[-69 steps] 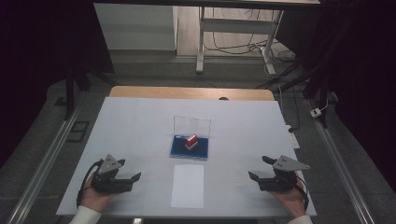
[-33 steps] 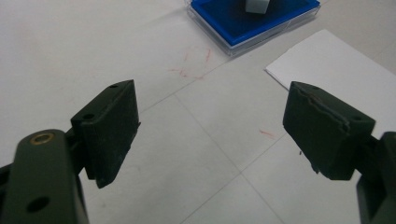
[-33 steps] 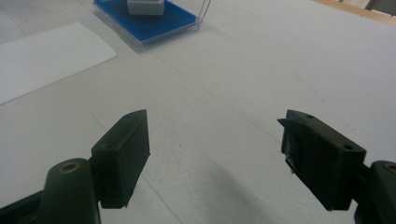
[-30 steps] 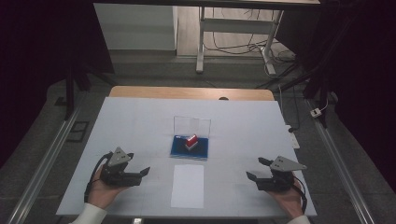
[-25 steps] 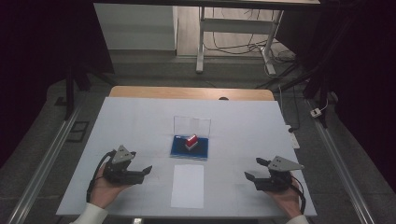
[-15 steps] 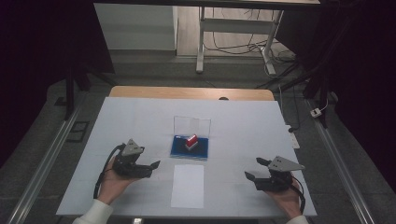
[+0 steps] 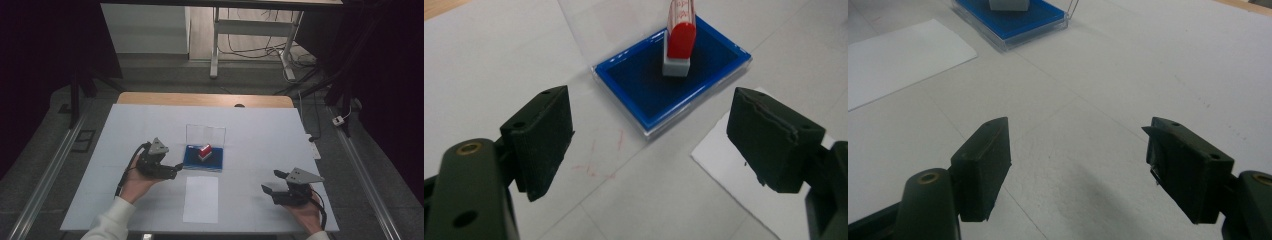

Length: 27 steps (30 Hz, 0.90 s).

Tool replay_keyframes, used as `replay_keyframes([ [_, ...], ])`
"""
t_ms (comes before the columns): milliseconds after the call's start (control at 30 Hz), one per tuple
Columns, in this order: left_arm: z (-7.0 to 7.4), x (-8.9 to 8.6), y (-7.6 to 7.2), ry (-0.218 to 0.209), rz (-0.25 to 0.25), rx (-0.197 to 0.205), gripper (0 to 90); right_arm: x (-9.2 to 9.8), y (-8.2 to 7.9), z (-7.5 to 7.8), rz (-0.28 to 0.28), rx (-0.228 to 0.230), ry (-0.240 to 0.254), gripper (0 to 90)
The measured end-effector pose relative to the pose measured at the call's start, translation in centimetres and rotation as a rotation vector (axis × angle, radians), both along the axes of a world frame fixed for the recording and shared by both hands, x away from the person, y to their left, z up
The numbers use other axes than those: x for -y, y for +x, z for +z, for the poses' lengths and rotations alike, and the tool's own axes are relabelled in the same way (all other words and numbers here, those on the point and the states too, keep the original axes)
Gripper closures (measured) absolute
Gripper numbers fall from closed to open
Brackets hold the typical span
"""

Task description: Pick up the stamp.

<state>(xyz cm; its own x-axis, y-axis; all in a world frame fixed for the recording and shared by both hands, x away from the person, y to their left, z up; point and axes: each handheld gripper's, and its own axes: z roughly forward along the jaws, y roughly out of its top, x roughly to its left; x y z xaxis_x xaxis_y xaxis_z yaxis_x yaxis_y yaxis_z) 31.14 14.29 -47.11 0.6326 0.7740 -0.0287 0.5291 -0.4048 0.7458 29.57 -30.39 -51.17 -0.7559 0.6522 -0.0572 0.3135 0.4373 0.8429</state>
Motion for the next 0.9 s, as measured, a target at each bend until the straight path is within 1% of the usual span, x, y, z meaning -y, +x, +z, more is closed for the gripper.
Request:
replay_keyframes([
  [133, 0.3, 0.5, 0.6, 0.015, 0.01, 0.006, 18.7, 0.0, -0.1, 0.0, -0.002, 0.003, -0.008, 25.8],
  [200, 0.3, 0.7, 0.9, 0.004, 0.018, 0.006, 18.9, -0.1, 0.0, -0.1, -0.004, 0.001, -0.002, 25.9],
  [233, 0.3, 1.0, 1.3, -0.003, 0.024, 0.005, 19.2, -0.1, 0.0, 0.0, -0.006, 0.0, -0.009, 26.0],
  [300, 0.3, 1.2, 1.5, -0.005, 0.024, 0.003, 19.3, -0.1, 0.0, -0.1, -0.007, -0.001, -0.007, 26.1],
  [367, 0.1, 1.8, 2.0, 0.004, 0.019, -0.006, 19.6, -0.1, 0.0, -0.1, -0.003, 0.001, 0.0, 26.3],
  [500, 0.0, 2.8, 2.9, 0.013, 0.001, -0.015, 20.1, -0.2, 0.1, -0.2, 0.0, -0.002, -0.007, 26.5],
  [600, 0.1, 3.6, 3.3, 0.014, -0.011, -0.012, 20.8, -0.1, 0.1, -0.3, -0.002, 0.001, -0.014, 26.5],
  [733, 0.0, 4.4, 3.8, 0.024, -0.022, -0.019, 22.7, 0.0, 0.0, -0.3, -0.007, -0.003, -0.024, 26.6],
  [800, -0.1, 4.8, 4.1, 0.025, -0.03, -0.019, 23.7, 0.0, 0.0, -0.3, -0.007, -0.004, -0.018, 26.8],
  [900, -0.2, 5.6, 4.4, 0.039, -0.04, -0.017, 24.3, 0.0, 0.1, -0.3, 0.0, -0.007, -0.01, 26.8],
])
